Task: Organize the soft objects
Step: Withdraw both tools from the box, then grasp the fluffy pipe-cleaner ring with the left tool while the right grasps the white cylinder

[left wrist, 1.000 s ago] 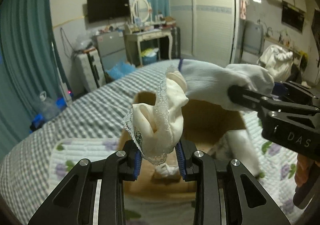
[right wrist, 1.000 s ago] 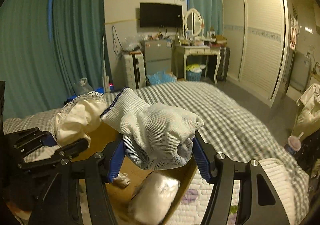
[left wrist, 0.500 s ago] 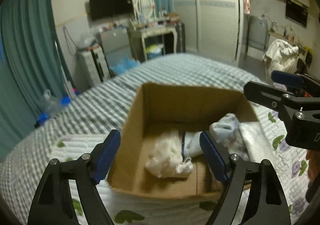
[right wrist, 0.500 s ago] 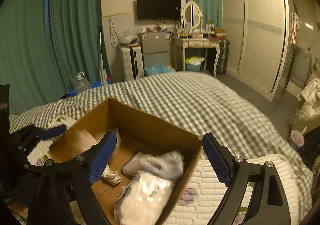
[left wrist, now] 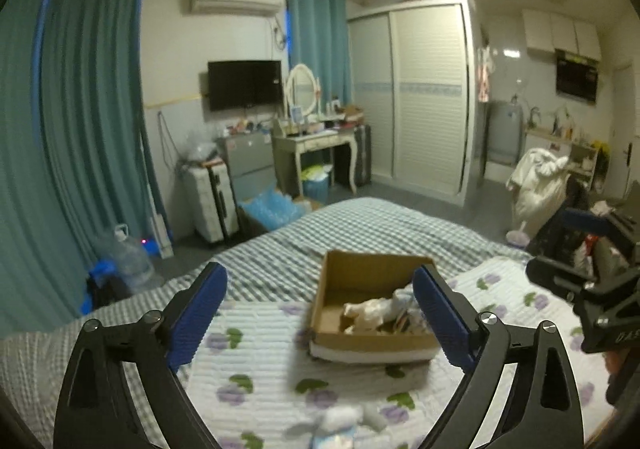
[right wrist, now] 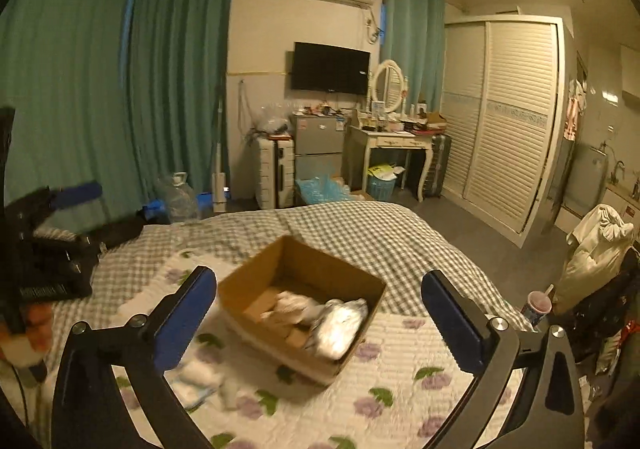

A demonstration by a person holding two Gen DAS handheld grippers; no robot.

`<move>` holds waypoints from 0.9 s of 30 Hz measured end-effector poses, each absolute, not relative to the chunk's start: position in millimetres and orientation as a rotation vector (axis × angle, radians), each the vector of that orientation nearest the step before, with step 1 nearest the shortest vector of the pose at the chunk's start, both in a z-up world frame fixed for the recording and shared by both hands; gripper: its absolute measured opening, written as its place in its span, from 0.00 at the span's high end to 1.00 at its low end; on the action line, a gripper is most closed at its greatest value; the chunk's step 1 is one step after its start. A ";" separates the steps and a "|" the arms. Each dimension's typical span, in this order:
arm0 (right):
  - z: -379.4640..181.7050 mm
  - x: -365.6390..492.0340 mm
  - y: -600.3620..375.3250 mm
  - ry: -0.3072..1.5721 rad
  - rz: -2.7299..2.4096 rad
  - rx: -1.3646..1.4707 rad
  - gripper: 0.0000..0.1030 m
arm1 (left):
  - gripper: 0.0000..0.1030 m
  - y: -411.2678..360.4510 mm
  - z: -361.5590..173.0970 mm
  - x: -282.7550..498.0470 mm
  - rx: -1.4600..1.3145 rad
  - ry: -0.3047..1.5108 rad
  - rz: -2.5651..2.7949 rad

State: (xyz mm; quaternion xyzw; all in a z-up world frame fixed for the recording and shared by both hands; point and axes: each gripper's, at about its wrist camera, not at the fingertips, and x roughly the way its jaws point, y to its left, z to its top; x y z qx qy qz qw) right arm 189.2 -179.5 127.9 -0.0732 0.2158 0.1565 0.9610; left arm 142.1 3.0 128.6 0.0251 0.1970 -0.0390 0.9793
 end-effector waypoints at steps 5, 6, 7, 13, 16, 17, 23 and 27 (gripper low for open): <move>116.3 136.6 -154.0 0.440 0.376 -0.181 0.00 | 0.05 21.4 110.5 110.4 0.085 0.438 -0.040; 109.6 130.9 -149.9 0.447 0.385 -0.184 0.00 | 0.05 24.1 99.9 107.5 0.096 0.455 -0.026; 101.4 126.4 -145.8 0.459 0.395 -0.187 0.00 | 0.05 26.0 87.4 105.2 0.105 0.475 -0.012; 25.9 127.8 -129.2 0.565 0.434 -0.170 0.00 | 0.05 34.7 -8.4 102.8 0.075 0.580 0.053; -14.8 143.2 -123.4 0.620 0.428 -0.180 0.00 | 0.05 35.2 -56.5 111.7 0.030 0.659 0.042; -27.0 149.1 -122.2 0.631 0.421 -0.186 0.00 | 0.06 34.2 -69.9 115.6 0.015 0.689 0.034; -75.7 178.5 -111.7 0.678 0.417 -0.228 0.00 | 0.07 29.4 -124.2 128.0 -0.045 0.819 0.000; -100.7 200.1 -106.5 0.728 0.414 -0.253 0.00 | 0.08 19.7 -148.6 130.1 -0.006 0.894 -0.016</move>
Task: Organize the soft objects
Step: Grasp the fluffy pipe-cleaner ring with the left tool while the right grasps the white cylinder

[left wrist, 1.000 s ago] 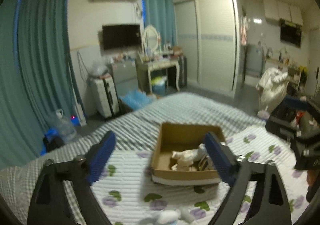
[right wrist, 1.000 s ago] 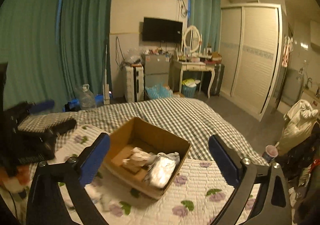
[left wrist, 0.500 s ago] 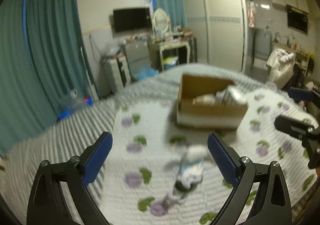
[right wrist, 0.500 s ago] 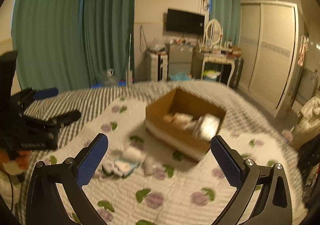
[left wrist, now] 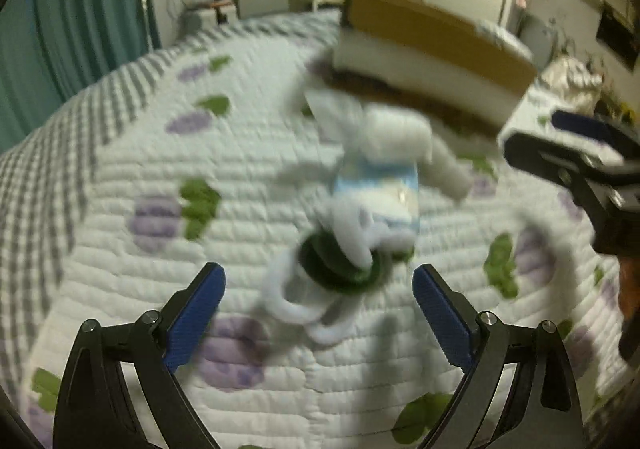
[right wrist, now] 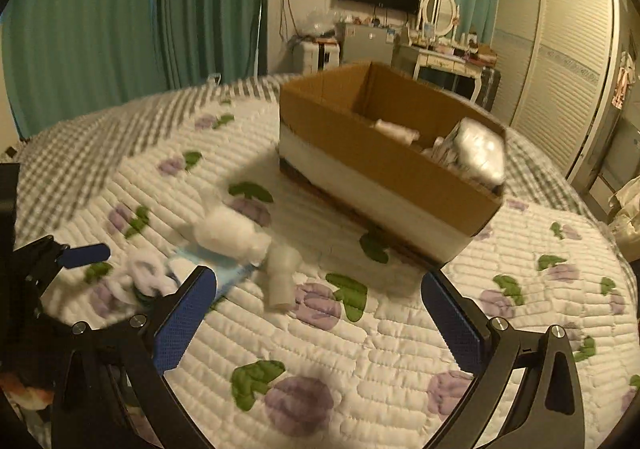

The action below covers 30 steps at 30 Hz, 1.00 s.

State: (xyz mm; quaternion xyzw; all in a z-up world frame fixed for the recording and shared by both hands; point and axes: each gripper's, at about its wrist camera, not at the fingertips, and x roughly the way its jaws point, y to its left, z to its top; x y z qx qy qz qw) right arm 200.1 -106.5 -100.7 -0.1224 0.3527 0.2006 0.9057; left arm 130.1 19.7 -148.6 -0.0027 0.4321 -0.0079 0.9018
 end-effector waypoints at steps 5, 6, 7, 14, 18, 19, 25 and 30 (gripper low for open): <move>-130.4 219.9 -101.1 0.783 0.430 -0.275 0.12 | 0.17 12.3 -158.5 138.6 0.028 0.910 -0.001; -136.6 224.2 -99.9 0.800 0.437 -0.273 0.16 | 0.25 14.6 -157.1 141.7 0.013 0.907 -0.002; -141.7 227.8 -98.5 0.814 0.441 -0.271 0.20 | 0.30 16.9 -155.7 143.8 0.001 0.902 -0.005; -158.7 248.8 -84.2 0.839 0.468 -0.275 0.37 | 0.57 28.5 -156.0 151.2 -0.048 0.910 -0.017; -163.7 253.3 -73.0 0.851 0.504 -0.286 0.59 | 0.59 31.5 -151.2 147.3 -0.045 0.903 0.010; -164.1 253.1 -70.6 0.852 0.515 -0.284 0.69 | 0.59 33.8 -150.1 146.5 -0.050 0.902 0.016; -159.9 240.9 -67.3 0.834 0.517 -0.296 0.75 | 0.59 47.8 -145.7 141.6 -0.077 0.890 0.056; -145.4 224.8 -82.5 0.814 0.488 -0.283 0.75 | 0.59 51.5 -139.6 132.1 -0.084 0.883 0.070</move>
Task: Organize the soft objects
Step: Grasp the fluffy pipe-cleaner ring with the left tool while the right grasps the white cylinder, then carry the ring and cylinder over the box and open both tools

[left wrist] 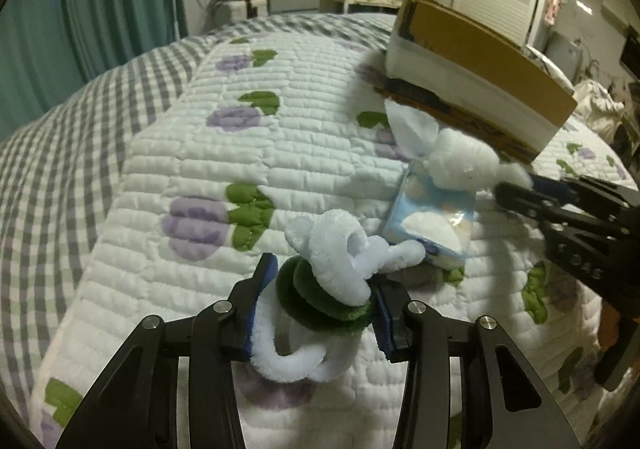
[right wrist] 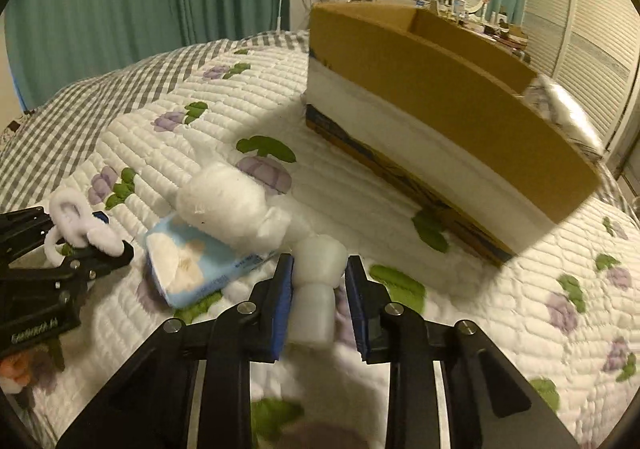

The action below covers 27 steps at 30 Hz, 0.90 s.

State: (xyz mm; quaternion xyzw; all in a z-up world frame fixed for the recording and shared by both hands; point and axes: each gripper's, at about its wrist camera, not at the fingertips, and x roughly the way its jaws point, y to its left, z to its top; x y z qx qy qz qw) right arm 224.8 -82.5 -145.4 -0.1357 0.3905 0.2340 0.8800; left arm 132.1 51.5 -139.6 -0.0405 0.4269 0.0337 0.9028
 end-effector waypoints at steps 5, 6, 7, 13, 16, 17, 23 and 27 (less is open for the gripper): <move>-123.8 201.4 -105.5 0.794 0.450 -0.293 0.75 | 0.59 44.9 -121.2 119.6 -0.058 0.862 0.079; -116.5 195.0 -111.1 0.785 0.444 -0.298 0.75 | 0.59 43.5 -116.3 117.4 -0.056 0.855 0.078; -108.8 189.2 -115.7 0.773 0.435 -0.304 0.75 | 0.59 40.8 -108.4 112.7 -0.052 0.841 0.072; -63.9 159.4 -142.1 0.709 0.410 -0.279 0.75 | 0.59 23.2 -66.5 92.0 -0.036 0.780 0.043; -37.6 148.3 -152.2 0.677 0.406 -0.253 0.75 | 0.59 12.4 -40.4 86.9 -0.025 0.738 0.027; -27.5 144.7 -155.7 0.663 0.402 -0.246 0.75 | 0.59 9.5 -33.2 86.2 -0.025 0.728 0.022; 32.3 142.2 -170.0 0.597 0.373 -0.206 0.75 | 0.59 -13.7 27.6 94.0 -0.010 0.628 -0.016; 66.0 154.0 -173.8 0.549 0.365 -0.205 0.75 | 0.59 -31.9 59.6 114.5 0.021 0.561 -0.050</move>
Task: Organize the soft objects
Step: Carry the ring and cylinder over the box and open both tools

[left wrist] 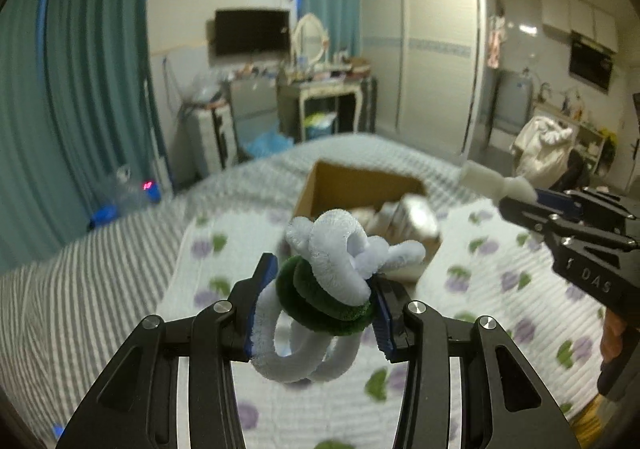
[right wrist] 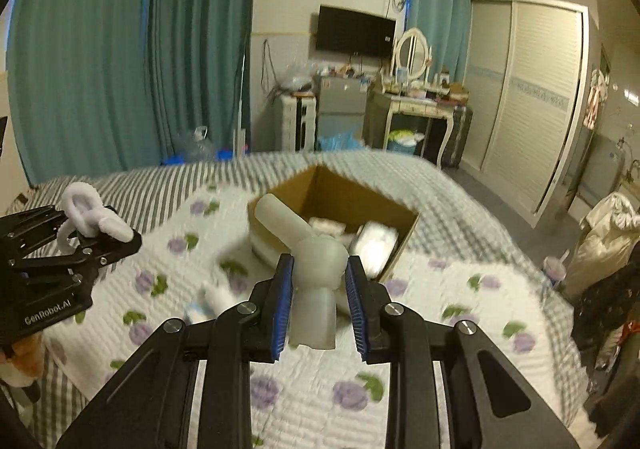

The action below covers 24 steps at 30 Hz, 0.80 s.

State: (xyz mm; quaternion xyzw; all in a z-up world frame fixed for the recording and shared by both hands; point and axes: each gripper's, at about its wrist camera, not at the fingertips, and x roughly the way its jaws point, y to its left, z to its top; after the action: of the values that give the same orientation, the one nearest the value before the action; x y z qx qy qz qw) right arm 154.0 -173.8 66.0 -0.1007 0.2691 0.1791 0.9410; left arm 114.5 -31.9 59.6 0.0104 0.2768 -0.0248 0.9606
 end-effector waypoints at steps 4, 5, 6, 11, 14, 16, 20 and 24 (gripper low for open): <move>90.3 176.4 -178.1 0.518 0.369 -0.185 0.75 | 0.59 -46.1 75.0 150.7 0.054 0.529 -0.066; 94.0 182.0 -179.6 0.511 0.369 -0.184 0.75 | 0.59 -49.2 77.3 162.9 0.062 0.522 -0.067; 97.6 191.3 -179.8 0.504 0.369 -0.185 0.75 | 0.59 -50.7 77.8 172.6 0.068 0.519 -0.066; 100.1 240.4 -176.4 0.490 0.344 -0.169 0.75 | 0.59 -57.8 73.1 231.8 0.087 0.505 -0.085; 90.4 277.2 -169.6 0.489 0.329 -0.171 0.75 | 0.59 -57.0 61.7 264.0 0.093 0.524 -0.107; 80.4 298.6 -166.0 0.502 0.329 -0.166 0.75 | 0.59 -57.1 51.8 283.7 0.093 0.529 -0.115; 52.5 345.4 -165.2 0.538 0.325 -0.151 0.75 | 0.59 -57.8 21.0 320.7 0.097 0.572 -0.111; 20.3 382.2 -164.6 0.588 0.318 -0.133 0.75 | 0.59 -62.4 -11.6 346.1 0.111 0.623 -0.095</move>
State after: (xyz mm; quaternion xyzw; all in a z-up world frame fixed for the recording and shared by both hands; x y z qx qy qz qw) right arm 382.2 -164.6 20.3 -0.0653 0.2884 0.1562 0.9424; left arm 346.1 -62.4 -11.7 0.0544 0.3064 -0.0466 0.9492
